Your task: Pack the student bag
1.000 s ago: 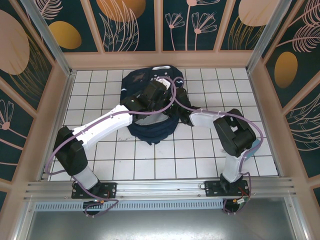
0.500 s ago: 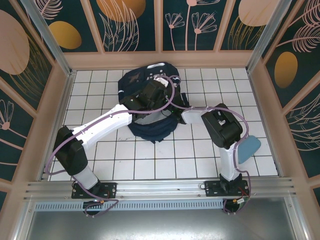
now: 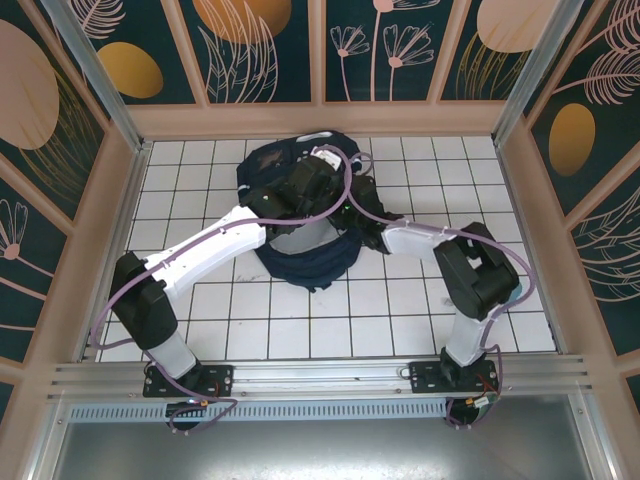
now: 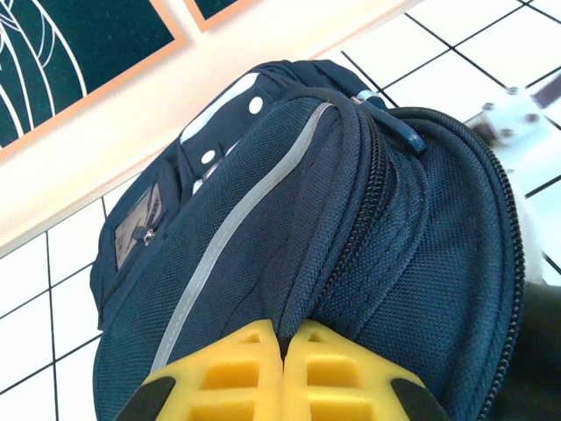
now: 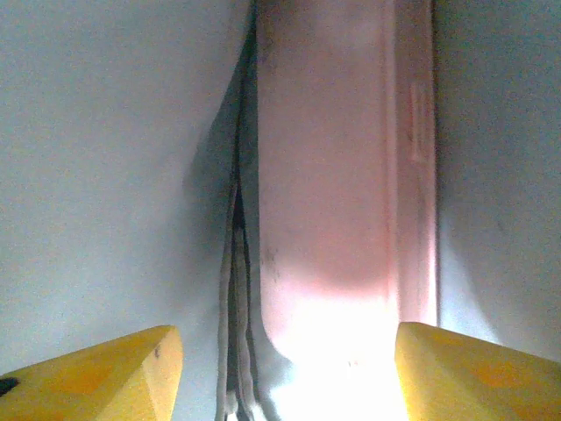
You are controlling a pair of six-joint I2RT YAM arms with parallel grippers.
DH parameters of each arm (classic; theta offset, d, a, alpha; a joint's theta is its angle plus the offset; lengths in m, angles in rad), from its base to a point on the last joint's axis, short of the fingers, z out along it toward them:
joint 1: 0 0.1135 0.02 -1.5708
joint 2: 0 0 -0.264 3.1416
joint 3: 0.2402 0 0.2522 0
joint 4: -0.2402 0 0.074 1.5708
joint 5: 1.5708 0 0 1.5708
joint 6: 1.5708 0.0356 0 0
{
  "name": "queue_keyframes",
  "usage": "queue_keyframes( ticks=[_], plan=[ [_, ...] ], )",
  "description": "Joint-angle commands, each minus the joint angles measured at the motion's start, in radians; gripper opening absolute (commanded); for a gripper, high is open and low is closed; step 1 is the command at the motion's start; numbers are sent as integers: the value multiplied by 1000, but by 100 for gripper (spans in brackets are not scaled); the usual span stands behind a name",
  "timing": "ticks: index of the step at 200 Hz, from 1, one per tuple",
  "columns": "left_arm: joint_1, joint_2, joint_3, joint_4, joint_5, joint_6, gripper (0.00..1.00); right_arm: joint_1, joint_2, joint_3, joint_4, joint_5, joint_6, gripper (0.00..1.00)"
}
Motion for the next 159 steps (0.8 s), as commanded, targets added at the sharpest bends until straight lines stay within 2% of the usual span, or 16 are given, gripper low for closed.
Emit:
queue_keyframes(
  ticks=[1,30,50,82,92,100,119,129,144,159],
  plan=[
    [-13,-12,67,115,-6,-33,0,-8,-86,-113,45,-95,38,64],
    [-12,0,71,121,8,-35,0,-12,-193,-247,90,-120,54,61],
    [-13,10,76,124,37,-31,0,-30,-284,-349,146,-190,64,57],
    [-13,29,80,127,209,-11,0,-63,-479,-405,-142,-45,-41,58],
    [-13,29,82,129,254,-12,3,-116,-521,-424,-194,-11,-67,59],
    [-13,62,87,127,269,-28,11,-145,-545,-437,-226,2,-78,59],
    [-13,82,107,104,255,-78,46,-203,-578,-470,-252,-6,-95,59],
    [-13,82,103,104,238,-100,58,-223,-584,-485,-251,-17,-102,58],
    [-11,72,77,115,205,-138,71,-238,-578,-496,-251,-24,-109,57],
    [-3,52,32,128,180,-179,77,-244,-556,-509,-215,-51,-112,55]
  ],
)
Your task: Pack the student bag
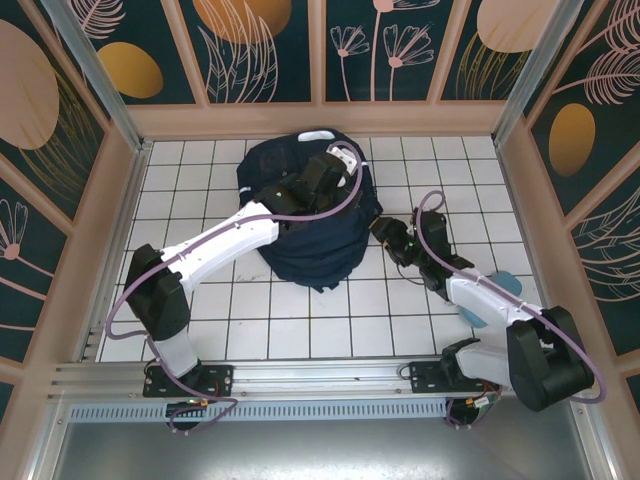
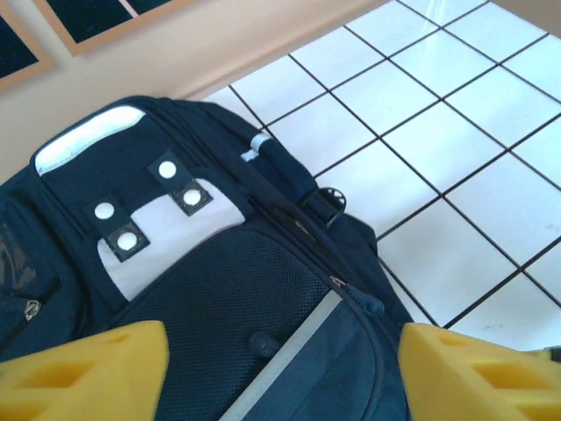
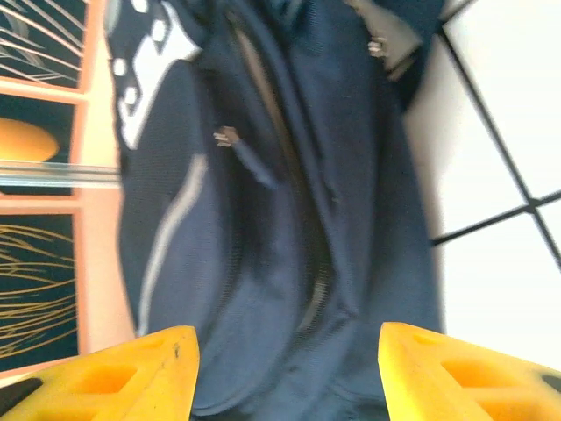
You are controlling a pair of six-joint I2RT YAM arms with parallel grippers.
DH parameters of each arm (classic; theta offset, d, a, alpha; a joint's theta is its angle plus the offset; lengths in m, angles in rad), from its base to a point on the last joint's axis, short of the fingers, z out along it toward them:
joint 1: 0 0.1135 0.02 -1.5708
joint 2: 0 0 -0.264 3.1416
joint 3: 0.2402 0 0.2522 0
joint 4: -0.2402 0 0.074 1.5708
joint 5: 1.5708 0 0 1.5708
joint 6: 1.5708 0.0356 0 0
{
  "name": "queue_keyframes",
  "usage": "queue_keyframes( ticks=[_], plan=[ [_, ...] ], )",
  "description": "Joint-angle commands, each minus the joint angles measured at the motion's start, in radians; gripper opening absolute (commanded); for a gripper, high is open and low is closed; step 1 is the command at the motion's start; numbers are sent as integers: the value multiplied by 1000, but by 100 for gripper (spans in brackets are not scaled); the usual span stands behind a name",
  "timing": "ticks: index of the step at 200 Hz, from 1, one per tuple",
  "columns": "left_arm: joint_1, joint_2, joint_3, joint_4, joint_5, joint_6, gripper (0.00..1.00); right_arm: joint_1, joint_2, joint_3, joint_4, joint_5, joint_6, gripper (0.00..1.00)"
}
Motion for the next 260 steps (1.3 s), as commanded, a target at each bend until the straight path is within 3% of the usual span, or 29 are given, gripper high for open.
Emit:
queue_keyframes(
  ticks=[1,36,88,171,192,229,260],
  plan=[
    [10,-32,-37,47,-32,-88,78,-14,20,-26,-5,-20,-37,55],
    [86,-123,-182,62,-17,-205,80,-14,131,0,84,-147,-63,46],
    [196,-296,-410,102,27,-304,86,-12,232,16,200,-203,-60,39],
    [262,-343,-499,106,53,-338,93,-11,269,-32,367,-249,0,52],
    [269,-339,-501,105,54,-339,94,-12,291,-16,325,-233,-2,42],
    [300,-351,-507,77,44,-340,99,-21,294,-2,259,-166,-19,13],
    [318,-357,-536,82,83,-343,99,-61,253,54,118,-57,-110,3]
  ],
)
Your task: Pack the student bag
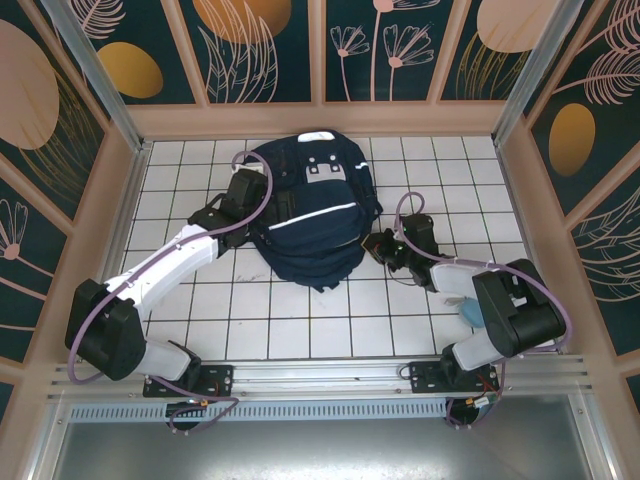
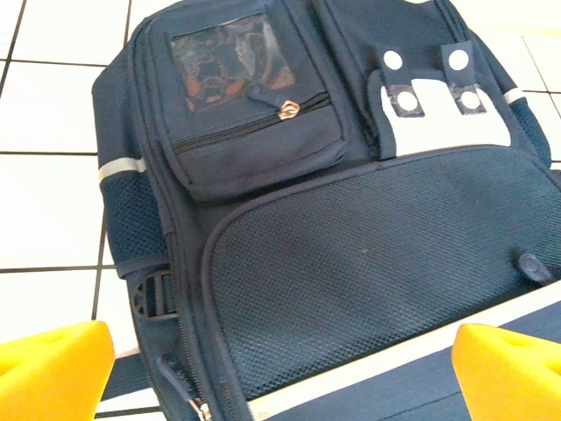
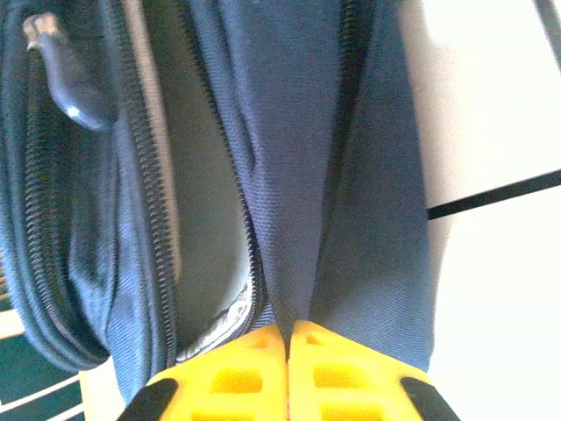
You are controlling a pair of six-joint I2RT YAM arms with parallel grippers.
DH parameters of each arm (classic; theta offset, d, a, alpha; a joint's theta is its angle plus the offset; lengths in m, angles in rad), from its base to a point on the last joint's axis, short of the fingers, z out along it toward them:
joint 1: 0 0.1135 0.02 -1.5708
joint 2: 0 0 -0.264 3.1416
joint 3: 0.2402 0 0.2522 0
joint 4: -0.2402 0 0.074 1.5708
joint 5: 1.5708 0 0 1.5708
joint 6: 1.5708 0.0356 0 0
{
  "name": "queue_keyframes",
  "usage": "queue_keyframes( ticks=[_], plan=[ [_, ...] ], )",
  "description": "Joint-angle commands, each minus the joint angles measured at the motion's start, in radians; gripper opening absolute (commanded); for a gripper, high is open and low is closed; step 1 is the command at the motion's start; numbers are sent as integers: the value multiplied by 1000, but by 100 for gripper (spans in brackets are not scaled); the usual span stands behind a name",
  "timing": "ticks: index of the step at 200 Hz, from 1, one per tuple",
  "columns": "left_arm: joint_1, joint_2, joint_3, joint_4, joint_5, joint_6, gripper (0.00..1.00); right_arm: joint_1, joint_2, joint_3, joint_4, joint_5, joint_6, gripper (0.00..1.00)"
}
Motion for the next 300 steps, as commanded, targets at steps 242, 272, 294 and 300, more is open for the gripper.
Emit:
queue_keyframes(
  ticks=[242,272,294,300],
  plan=[
    [9,282,32,-145,424,728,69,-236,-182,223,-355,-18,-214,58],
    [8,350,80,-136,401,690,68,-203,-189,228,-358,-18,-208,59],
    [9,373,106,-126,414,671,63,-184,-186,230,-357,-15,-202,59],
    [9,375,110,-125,420,671,62,-178,-186,230,-357,-13,-199,59]
  ],
)
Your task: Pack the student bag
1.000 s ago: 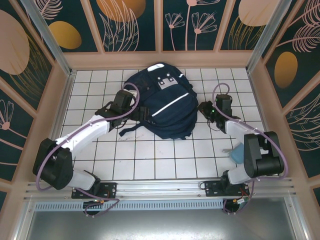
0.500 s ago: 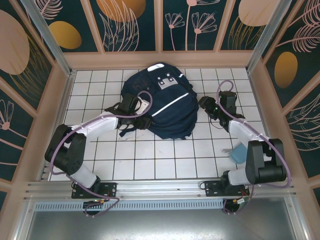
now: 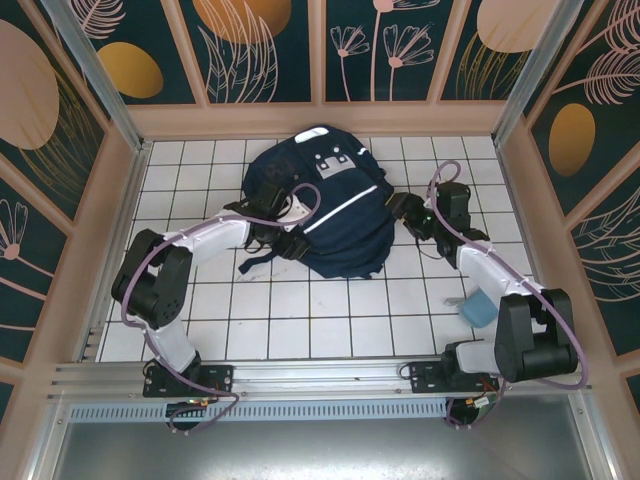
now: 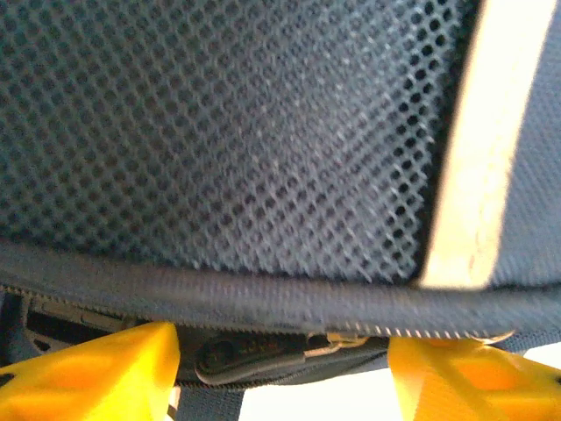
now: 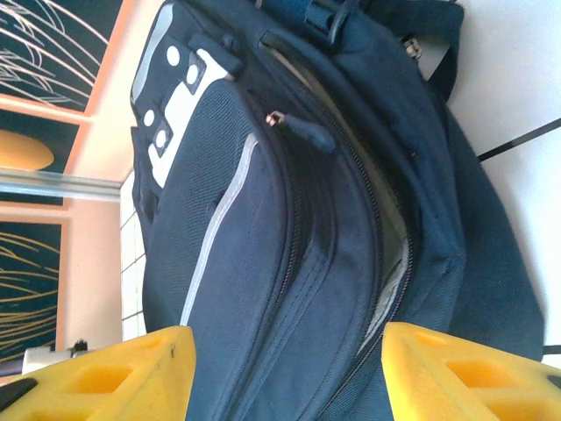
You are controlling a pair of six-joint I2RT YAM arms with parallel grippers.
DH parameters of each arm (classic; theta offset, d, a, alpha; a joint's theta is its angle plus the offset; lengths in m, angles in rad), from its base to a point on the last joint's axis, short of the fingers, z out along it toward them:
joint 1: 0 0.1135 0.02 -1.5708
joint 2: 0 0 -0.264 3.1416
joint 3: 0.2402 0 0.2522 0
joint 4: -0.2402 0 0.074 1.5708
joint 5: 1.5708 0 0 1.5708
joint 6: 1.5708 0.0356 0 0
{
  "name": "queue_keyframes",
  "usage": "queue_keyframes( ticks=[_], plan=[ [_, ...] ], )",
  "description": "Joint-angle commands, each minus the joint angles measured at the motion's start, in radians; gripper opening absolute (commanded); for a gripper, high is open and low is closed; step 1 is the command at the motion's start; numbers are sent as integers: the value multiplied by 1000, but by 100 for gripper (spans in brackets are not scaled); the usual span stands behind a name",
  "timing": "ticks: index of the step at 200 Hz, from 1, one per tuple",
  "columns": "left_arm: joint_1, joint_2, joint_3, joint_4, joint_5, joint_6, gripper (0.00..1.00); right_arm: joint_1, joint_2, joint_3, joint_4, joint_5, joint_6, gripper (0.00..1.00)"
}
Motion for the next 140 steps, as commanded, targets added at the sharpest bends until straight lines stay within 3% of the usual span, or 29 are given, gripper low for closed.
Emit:
queue_keyframes(
  ticks=[1,83,140],
  plan=[
    [-2,21,42,-12,4,-4,62,19,-24,-1,-13,-18,19,59],
    [-2,-59,-6,3,117,-28,14,199,56,44,-39,58,57,59],
    [-2,-212,-125,110,143,-107,3,281,132,29,2,79,114,62]
  ],
)
